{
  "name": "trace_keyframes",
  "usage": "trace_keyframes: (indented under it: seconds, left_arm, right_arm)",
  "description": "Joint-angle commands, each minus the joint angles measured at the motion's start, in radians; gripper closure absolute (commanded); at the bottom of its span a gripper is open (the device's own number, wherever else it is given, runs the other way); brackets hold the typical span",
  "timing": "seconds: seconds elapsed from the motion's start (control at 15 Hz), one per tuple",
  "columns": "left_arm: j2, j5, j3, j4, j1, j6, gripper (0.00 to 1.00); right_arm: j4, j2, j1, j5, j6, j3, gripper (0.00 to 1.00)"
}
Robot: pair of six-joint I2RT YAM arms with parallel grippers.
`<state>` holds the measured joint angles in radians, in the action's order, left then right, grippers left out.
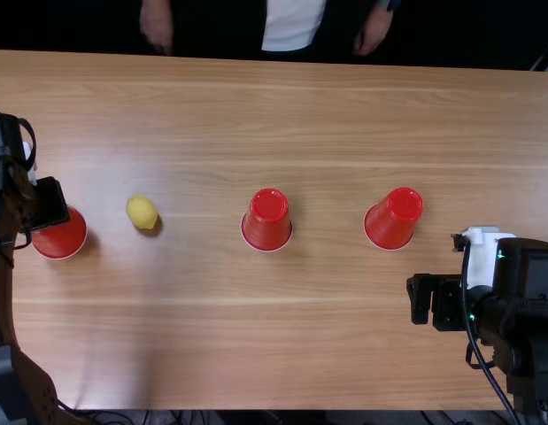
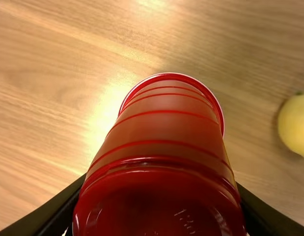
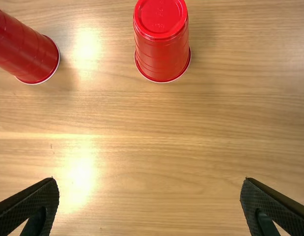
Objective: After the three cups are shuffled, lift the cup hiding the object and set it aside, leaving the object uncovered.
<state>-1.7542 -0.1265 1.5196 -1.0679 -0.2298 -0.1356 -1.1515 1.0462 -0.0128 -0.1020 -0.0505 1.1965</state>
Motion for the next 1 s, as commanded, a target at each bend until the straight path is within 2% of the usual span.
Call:
trace_keyframes:
  seconds: [0.0, 0.13, 0.2, 0.6, 0.93]
  left_arm:
    - [-0.03, -0.002, -0.035, -0.003, -0.005, -0.006, 0.52]
    - [-0.056, -0.001, -0.041, -0.003, -0.003, -0.008, 0.1]
    - [-0.059, -0.001, -0.041, -0.003, -0.003, -0.008, 0.0]
    - [-0.03, -0.001, -0.03, -0.014, -0.002, -0.01, 0.0]
    - [0.205, 0.001, -0.029, -0.024, 0.009, -0.012, 0.0]
  right_arm:
    - [0.004, -0.015, 0.016, -0.008, 0.001, -0.002, 0.0]
    - [0.004, -0.014, 0.016, -0.008, 0.001, 0.0, 0.0]
    - [0.004, -0.015, 0.016, -0.008, 0.001, 0.0, 0.0]
    - [0.004, -0.015, 0.016, -0.008, 0.001, 0.002, 0.0]
    - [0.004, -0.017, 0.017, -0.008, -0.003, 0.005, 0.0]
